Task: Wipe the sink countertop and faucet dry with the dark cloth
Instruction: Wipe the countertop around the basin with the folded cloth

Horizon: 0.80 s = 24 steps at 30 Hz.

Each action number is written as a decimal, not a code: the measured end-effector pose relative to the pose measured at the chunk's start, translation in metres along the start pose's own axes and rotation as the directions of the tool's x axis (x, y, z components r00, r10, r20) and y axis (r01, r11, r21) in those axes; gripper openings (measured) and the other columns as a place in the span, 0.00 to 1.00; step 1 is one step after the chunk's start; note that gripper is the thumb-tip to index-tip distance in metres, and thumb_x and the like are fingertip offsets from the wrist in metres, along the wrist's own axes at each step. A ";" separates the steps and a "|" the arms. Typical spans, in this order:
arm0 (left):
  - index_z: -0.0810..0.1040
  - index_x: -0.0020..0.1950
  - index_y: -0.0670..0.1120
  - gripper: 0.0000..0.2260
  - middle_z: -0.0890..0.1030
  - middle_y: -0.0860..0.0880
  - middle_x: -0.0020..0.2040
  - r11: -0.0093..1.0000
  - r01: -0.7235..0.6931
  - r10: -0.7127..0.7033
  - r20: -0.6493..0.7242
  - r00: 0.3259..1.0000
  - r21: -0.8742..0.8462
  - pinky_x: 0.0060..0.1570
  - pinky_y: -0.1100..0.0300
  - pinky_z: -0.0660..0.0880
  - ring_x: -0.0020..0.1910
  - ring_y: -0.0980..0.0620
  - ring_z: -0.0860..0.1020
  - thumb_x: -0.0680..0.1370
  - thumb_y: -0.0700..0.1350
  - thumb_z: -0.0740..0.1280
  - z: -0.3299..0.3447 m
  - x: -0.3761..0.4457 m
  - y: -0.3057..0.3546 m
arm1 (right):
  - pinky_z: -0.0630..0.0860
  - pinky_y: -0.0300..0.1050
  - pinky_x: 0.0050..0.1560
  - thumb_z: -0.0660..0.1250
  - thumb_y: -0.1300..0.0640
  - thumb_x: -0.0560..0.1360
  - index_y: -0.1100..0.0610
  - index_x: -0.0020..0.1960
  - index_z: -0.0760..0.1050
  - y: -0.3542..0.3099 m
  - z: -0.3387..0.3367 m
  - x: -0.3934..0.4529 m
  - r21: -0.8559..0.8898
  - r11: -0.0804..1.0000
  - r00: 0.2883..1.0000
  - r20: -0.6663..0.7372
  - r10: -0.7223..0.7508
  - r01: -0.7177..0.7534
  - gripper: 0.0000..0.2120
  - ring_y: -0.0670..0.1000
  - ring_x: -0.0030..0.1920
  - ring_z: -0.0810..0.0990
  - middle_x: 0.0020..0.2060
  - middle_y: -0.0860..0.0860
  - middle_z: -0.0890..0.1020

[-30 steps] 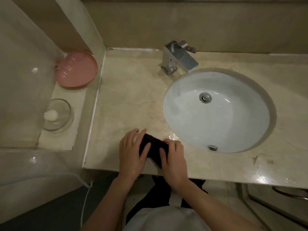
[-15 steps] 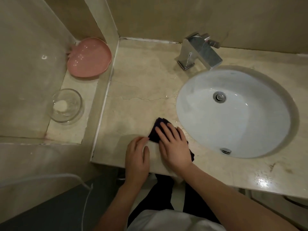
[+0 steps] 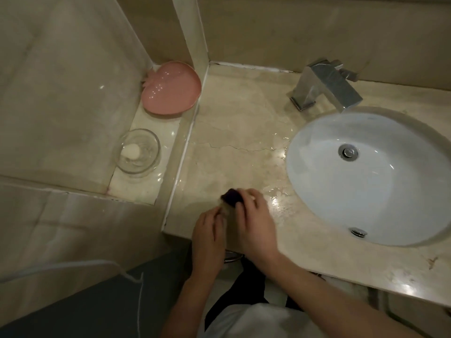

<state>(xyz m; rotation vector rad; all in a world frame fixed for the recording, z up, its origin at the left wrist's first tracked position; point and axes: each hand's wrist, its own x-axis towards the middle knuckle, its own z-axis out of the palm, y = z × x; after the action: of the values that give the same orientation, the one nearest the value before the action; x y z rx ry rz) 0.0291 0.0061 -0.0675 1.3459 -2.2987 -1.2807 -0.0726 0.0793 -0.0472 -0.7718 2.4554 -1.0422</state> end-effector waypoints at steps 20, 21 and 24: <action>0.66 0.78 0.48 0.21 0.70 0.51 0.75 0.997 0.070 -0.068 -0.082 0.994 0.030 0.72 0.55 0.66 0.73 0.54 0.69 0.85 0.47 0.58 -0.041 0.057 -0.029 | 0.54 0.54 0.79 0.46 0.52 0.83 0.63 0.79 0.56 -0.013 0.122 0.055 -0.400 0.799 0.888 0.297 -0.351 0.449 0.28 0.57 0.80 0.53 0.79 0.59 0.57; 0.68 0.77 0.48 0.20 0.72 0.50 0.74 0.998 0.035 -0.032 -0.060 0.998 0.047 0.71 0.55 0.66 0.71 0.55 0.69 0.85 0.46 0.59 -0.041 0.061 -0.029 | 0.55 0.53 0.79 0.46 0.52 0.83 0.63 0.79 0.57 -0.009 0.115 0.062 -0.390 0.828 0.911 0.256 -0.322 0.402 0.27 0.57 0.80 0.55 0.79 0.59 0.58; 0.74 0.73 0.47 0.17 0.74 0.48 0.70 0.994 -0.024 0.030 -0.055 0.998 0.108 0.70 0.56 0.67 0.69 0.54 0.70 0.83 0.43 0.62 -0.035 0.067 -0.026 | 0.58 0.53 0.78 0.49 0.52 0.83 0.62 0.78 0.60 0.012 0.084 0.084 -0.397 0.871 0.957 0.144 -0.251 0.288 0.27 0.56 0.78 0.59 0.78 0.58 0.61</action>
<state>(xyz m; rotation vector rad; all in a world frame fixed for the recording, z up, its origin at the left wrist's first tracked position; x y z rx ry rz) 0.0261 -0.0724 -0.0822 1.3610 -2.3687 -1.1107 -0.0991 -0.0108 -0.1215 -1.2976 2.5727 -0.5477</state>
